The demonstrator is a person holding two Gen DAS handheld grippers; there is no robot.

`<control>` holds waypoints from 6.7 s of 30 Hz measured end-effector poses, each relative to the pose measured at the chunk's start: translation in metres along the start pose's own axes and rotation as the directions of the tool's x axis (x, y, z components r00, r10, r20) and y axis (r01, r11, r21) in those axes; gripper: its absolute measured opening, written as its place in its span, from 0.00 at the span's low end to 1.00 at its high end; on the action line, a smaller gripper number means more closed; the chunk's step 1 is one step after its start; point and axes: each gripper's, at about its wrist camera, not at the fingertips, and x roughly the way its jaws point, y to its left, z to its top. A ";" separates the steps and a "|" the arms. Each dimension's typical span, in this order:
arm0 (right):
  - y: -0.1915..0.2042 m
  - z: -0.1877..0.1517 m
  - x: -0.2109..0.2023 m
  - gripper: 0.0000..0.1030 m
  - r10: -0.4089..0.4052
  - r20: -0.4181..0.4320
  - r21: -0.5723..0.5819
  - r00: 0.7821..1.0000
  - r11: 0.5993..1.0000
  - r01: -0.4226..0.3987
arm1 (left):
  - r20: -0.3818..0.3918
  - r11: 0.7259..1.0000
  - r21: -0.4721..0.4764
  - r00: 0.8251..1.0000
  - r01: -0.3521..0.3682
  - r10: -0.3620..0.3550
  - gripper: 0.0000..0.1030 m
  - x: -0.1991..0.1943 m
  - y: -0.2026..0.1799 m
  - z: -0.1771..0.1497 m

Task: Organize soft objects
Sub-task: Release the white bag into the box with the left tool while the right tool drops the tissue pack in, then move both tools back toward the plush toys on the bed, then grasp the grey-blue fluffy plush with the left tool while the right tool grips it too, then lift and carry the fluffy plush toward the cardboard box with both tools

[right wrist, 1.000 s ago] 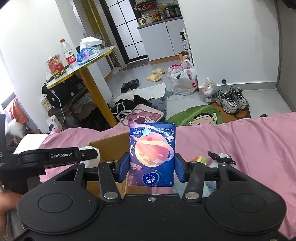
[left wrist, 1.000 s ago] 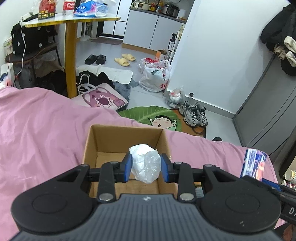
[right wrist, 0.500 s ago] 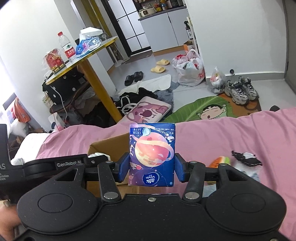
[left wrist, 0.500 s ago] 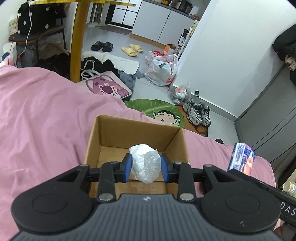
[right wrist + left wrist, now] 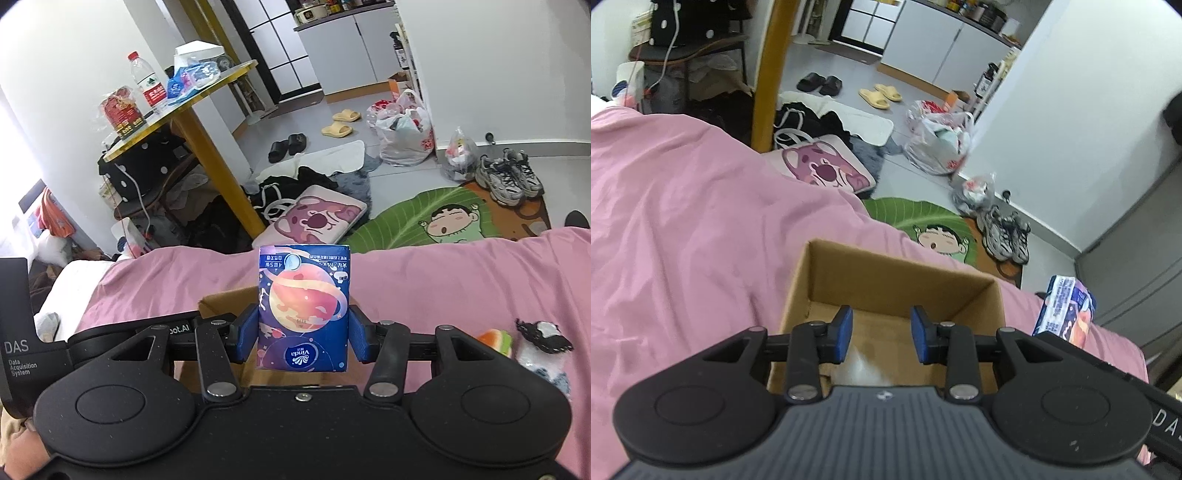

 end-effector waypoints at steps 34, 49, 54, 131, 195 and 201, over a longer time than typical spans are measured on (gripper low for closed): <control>-0.013 -0.006 -0.049 0.79 0.064 -0.006 0.095 0.998 0.994 -0.063 | 0.030 0.991 0.035 0.992 -0.125 0.124 0.78 -0.050 -0.011 -0.011; -0.048 -0.017 -0.104 0.93 0.033 0.047 0.060 0.998 0.998 -0.036 | 0.033 0.986 0.110 0.992 -0.124 0.121 0.88 -0.086 -0.053 -0.042; -0.062 -0.021 -0.119 0.94 0.025 0.053 0.063 0.998 0.998 -0.028 | 0.048 0.983 0.132 0.992 -0.124 0.119 0.93 -0.097 -0.070 -0.052; -0.223 -0.057 -0.082 0.54 0.128 -0.164 0.449 0.978 0.892 -0.042 | -0.102 0.974 0.224 0.994 -0.018 0.042 0.45 0.001 -0.191 -0.146; -0.168 -0.056 -0.071 0.17 0.238 -0.153 0.427 0.959 0.891 -0.153 | -0.104 0.987 0.043 0.983 0.157 -0.152 0.28 -0.051 -0.131 -0.128; -0.147 -0.054 -0.078 0.16 0.213 -0.127 0.399 0.969 0.905 -0.146 | -0.089 0.985 0.052 0.983 0.163 -0.158 0.28 -0.060 -0.119 -0.124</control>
